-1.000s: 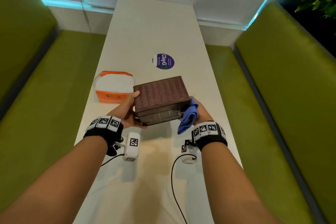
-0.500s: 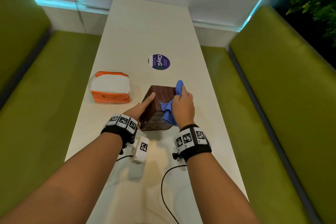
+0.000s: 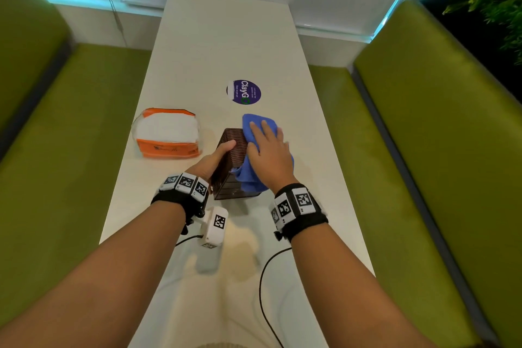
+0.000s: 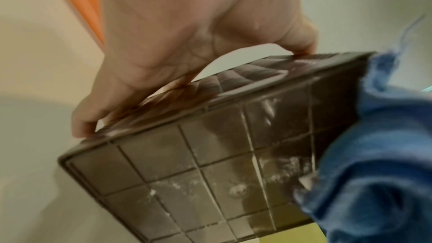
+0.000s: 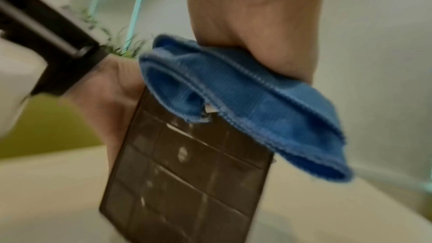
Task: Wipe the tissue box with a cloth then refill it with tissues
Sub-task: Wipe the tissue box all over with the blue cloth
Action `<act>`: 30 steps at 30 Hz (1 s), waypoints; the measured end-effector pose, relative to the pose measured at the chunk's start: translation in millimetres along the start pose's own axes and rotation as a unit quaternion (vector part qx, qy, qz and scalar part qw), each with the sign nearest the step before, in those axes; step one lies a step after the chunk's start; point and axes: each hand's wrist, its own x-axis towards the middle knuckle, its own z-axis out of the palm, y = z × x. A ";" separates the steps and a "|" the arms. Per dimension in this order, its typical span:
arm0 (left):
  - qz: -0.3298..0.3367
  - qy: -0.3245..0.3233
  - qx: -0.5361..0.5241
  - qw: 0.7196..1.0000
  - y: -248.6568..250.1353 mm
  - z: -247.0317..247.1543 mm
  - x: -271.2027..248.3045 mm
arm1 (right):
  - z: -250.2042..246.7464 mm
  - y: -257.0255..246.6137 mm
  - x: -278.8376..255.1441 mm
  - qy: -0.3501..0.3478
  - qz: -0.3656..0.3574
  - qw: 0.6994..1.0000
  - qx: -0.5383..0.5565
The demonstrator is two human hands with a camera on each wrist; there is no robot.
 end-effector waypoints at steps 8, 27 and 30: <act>-0.029 0.002 0.000 1.000 -7.5 -4.0 14.7 | -9.9 -1.9 13.0 -0.017 0.166 0.984 0.067; -0.038 -0.036 0.005 0.999 -12.5 -10.8 32.4 | -9.5 36.7 -5.7 -0.066 0.183 0.810 0.553; -0.033 -0.055 -0.045 0.997 -18.9 -12.9 35.7 | -18.4 29.1 -4.2 -0.070 0.203 0.805 0.553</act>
